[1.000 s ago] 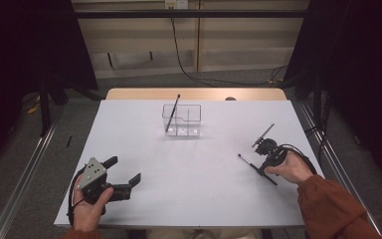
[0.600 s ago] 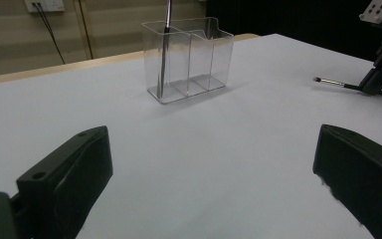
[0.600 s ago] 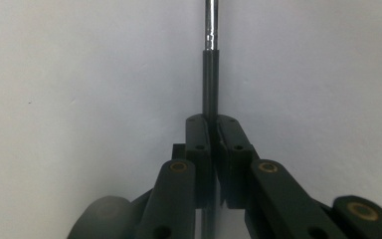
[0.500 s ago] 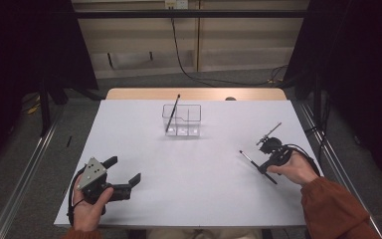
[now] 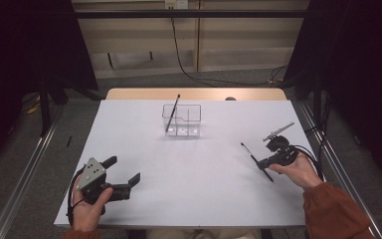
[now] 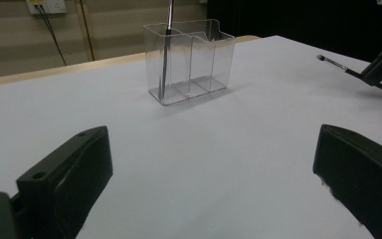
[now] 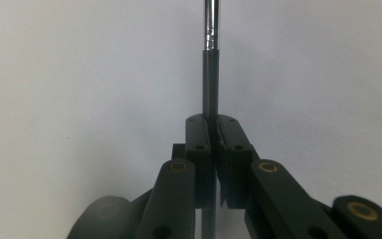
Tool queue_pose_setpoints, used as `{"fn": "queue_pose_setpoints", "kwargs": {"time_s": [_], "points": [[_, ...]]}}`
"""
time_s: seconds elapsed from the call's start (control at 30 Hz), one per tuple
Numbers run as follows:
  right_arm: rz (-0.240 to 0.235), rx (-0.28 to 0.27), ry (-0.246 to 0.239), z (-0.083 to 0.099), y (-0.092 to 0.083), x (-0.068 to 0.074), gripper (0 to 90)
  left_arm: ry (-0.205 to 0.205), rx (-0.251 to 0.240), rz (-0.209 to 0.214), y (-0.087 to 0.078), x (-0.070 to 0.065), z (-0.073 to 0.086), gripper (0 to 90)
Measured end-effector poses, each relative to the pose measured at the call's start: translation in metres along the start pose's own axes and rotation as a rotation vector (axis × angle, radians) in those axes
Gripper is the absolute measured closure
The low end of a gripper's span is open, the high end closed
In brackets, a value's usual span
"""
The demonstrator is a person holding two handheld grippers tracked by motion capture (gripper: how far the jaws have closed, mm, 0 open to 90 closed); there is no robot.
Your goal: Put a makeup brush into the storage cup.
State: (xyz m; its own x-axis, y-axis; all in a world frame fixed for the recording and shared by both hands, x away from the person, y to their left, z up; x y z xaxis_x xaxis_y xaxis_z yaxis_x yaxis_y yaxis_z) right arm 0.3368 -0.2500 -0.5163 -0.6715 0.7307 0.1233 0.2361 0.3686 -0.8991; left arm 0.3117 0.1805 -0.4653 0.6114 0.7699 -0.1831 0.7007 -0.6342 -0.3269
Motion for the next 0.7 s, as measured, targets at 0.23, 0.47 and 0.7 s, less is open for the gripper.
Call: {"fn": "queue_pose_setpoints", "kwargs": {"time_s": [0.23,0.47,0.7], "points": [[-0.007,-0.115,-0.014,-0.007,-0.004,0.003,84.6,0.005,0.001,-0.006,-0.001,0.0,0.0,2.1],[-0.009,-0.234,-0.015,-0.011,-0.01,0.003,84.6,0.003,-0.001,-0.003,0.0,-0.001,0.0,2.1],[0.009,-0.347,-0.033,-0.017,-0.015,0.005,84.6,0.007,-0.003,0.001,0.001,-0.002,-0.001,2.1]]}}
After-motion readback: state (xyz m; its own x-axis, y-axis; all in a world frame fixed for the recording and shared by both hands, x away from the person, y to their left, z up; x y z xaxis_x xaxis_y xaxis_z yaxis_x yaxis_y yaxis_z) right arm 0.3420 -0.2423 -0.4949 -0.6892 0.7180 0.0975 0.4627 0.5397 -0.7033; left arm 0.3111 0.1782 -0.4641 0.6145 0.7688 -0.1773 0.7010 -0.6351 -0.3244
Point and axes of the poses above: each handheld gripper's, and its own axes: y roughly forward along the jaws, z roughly out of its underside, x roughly to its left, the point moved 9 cm from there along y, roughly forward along the jaws, and after that the axes turned 8 degrees about -y, right-handed, at the moved point
